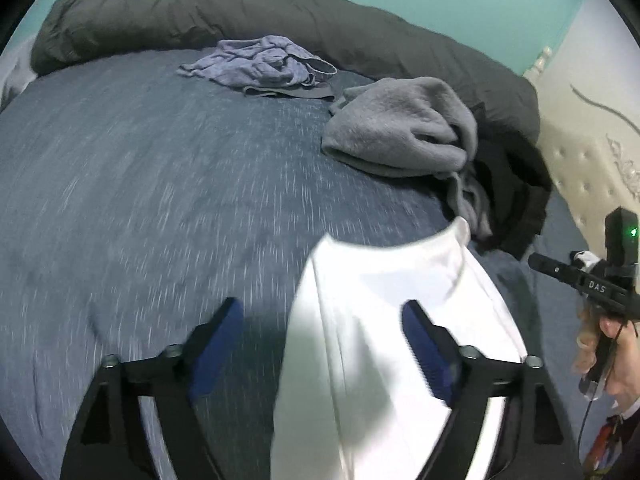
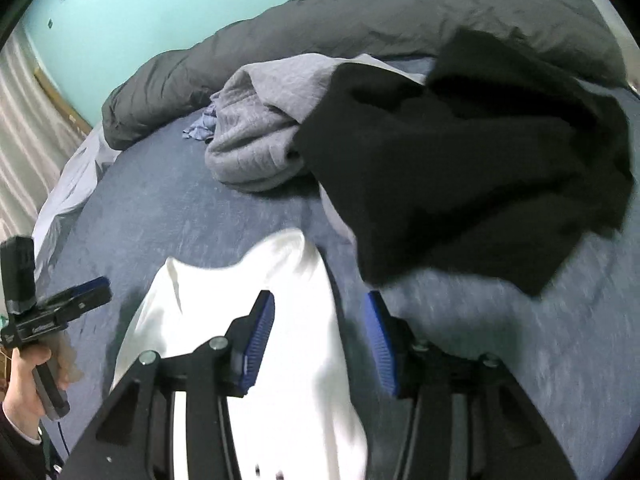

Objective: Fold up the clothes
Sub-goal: 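Open both tools and release the T-shirt flat on the bed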

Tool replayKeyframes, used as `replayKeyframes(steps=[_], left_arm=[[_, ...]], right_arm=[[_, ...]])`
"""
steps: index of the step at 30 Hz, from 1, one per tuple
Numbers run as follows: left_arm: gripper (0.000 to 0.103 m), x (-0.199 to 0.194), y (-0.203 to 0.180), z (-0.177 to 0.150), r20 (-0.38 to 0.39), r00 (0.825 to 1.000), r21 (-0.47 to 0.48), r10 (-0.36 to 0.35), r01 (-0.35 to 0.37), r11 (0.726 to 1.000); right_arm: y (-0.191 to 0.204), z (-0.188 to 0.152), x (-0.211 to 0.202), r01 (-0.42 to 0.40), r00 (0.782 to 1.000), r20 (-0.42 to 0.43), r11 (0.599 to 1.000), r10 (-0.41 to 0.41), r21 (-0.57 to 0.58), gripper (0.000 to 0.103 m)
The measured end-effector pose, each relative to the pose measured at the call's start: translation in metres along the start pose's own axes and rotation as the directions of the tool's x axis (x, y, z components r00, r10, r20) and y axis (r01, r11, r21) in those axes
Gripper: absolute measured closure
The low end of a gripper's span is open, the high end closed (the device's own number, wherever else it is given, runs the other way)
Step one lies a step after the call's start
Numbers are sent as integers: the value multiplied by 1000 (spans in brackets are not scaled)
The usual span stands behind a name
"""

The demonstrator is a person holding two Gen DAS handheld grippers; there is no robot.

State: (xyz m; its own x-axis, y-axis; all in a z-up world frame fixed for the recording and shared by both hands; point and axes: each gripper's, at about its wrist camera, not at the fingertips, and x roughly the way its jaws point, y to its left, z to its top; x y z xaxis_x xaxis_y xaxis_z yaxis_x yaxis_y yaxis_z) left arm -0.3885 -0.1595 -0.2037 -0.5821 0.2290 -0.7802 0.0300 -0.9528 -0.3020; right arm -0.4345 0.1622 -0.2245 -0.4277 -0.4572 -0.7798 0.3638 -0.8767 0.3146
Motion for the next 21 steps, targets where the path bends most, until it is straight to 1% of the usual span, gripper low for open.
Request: replayKeyframes(steps=[3,6,10,13,15,19,21], left_arm=[[6,-23,-1,-27,13,1000,-7,12,-12,1000],[0,-45,1,-61,36,999,-34,9,-7,999],[0,-63,1,-102,39,999,-66,12,-9,998],[0,-70,0,-127,35,999,-90,25,-22,996],[0,-77,-1,-142,44,999,-109,16,-11,994],[0,-89,-12,-163,61,998,-86,25,-20,996],[0,-92,-14,-171,72,997,-71,34,-29,997]], right_arm=[[-5,-26,-22,-12,1000,1,999,12,30,56],[-10,-53,-37,7,1000,-17,999,-6,52,55],[-15,-88,-55,34,999,-27,995,-32,96,55],[-16,-110,-70,64,998,-10,991,-64,117,55],[-17,-123,-75,70,997,-3,989,-71,130,55],[-16,-147,-78,73,997,-7,987,-72,143,55],[-15,-158,-78,50,999,-1,985,-51,167,55]])
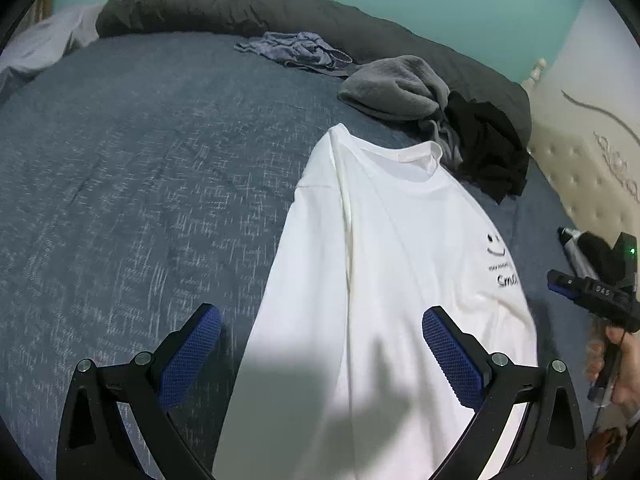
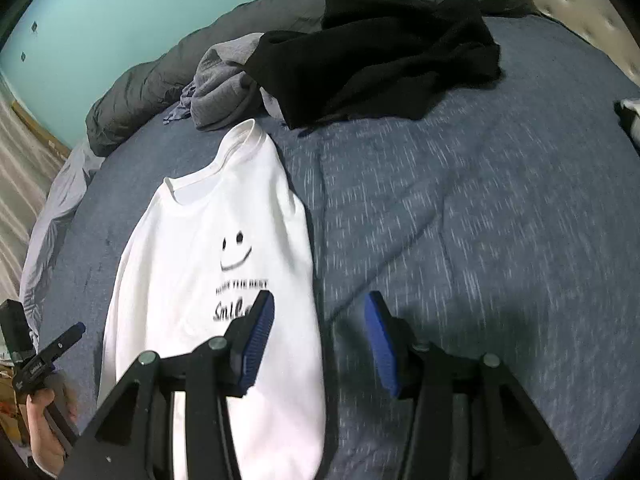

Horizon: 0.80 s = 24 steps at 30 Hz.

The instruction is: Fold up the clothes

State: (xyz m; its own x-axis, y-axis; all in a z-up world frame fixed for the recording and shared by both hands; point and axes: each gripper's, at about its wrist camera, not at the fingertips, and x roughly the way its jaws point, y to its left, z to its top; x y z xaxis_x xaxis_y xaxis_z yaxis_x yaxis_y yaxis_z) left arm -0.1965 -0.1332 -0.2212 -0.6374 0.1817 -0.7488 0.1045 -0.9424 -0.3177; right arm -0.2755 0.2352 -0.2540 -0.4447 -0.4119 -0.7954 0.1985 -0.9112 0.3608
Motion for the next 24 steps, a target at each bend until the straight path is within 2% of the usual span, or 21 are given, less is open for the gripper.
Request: replayKeyframes(steps=[6,13,15,16,18,20,21,24], left_arm=[[0,-2,-1,-17,-1,1000,21,-20,20,1000],[0,-7,0,-17,14,998,18,-53,53,998],[0,-8,0,-16,18,998,18,-55,55,998],[0,-9,1,-16,18,998,21,-53,53,998],[0,-10,1,-15,19,998,25,-51,51,998],[0,-10,2,-15,21,998,26,-52,52,998],[0,-9,3,-15,18,998,22,-56,55,998],[0,-7,6,-16,14,998,9,-64,64,998]], right_arm=[[8,-34,3,-59,998,-26,998,58,-9,55],[10,-59,14,-99,994,-35,995,100,19,57],[9,-62,18,-102,994,-38,995,102,23,72],[10,-64,19,-99,994,-39,995,100,17,74],[13,-66,19,-87,996,-32,996,87,1,87],[16,-67,19,-74,997,-21,997,74,-16,91],[17,-67,17,-75,997,-10,997,75,-20,97],[21,-66,9,-91,995,26,995,92,-36,100]])
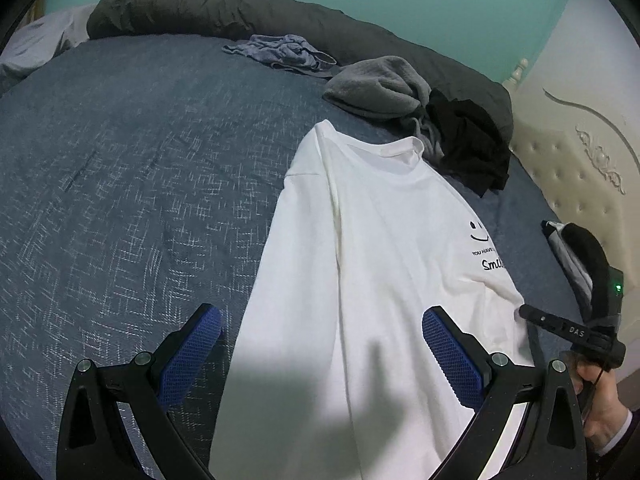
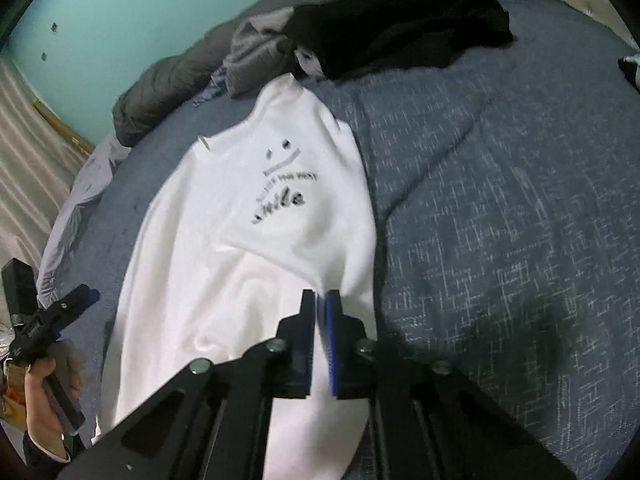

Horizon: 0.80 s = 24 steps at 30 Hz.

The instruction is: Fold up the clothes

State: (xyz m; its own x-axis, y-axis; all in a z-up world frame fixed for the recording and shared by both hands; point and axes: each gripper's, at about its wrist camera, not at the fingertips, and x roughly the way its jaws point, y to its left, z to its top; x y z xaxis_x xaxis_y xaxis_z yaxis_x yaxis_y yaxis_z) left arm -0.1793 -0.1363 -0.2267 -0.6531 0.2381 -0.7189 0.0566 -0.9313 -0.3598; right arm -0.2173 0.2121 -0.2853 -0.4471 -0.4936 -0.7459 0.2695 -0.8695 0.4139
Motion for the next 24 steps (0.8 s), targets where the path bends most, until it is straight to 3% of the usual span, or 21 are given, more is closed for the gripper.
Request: replayKeyframes(steps=[11,16,19,24], left_arm=[[0,-7,4,2,19,1000,-23,-22,22,999],[0,-8,7,3,20,999,-32,-28,28,999],[0,-6,8,3,15,999,-38,-31,32,999],[0,-6,11,2,12,999,-47,-37,38,998]], right_arm=[[57,2,-1,-128,992,-5,988,128,-91,102],[89,1,15,-199,980,-53,973,194,-117,102],[107,-3,31,-235,968,-125,960,217,-153,102],[109,-3,36,-252,958,-176,958,227,-138,98]])
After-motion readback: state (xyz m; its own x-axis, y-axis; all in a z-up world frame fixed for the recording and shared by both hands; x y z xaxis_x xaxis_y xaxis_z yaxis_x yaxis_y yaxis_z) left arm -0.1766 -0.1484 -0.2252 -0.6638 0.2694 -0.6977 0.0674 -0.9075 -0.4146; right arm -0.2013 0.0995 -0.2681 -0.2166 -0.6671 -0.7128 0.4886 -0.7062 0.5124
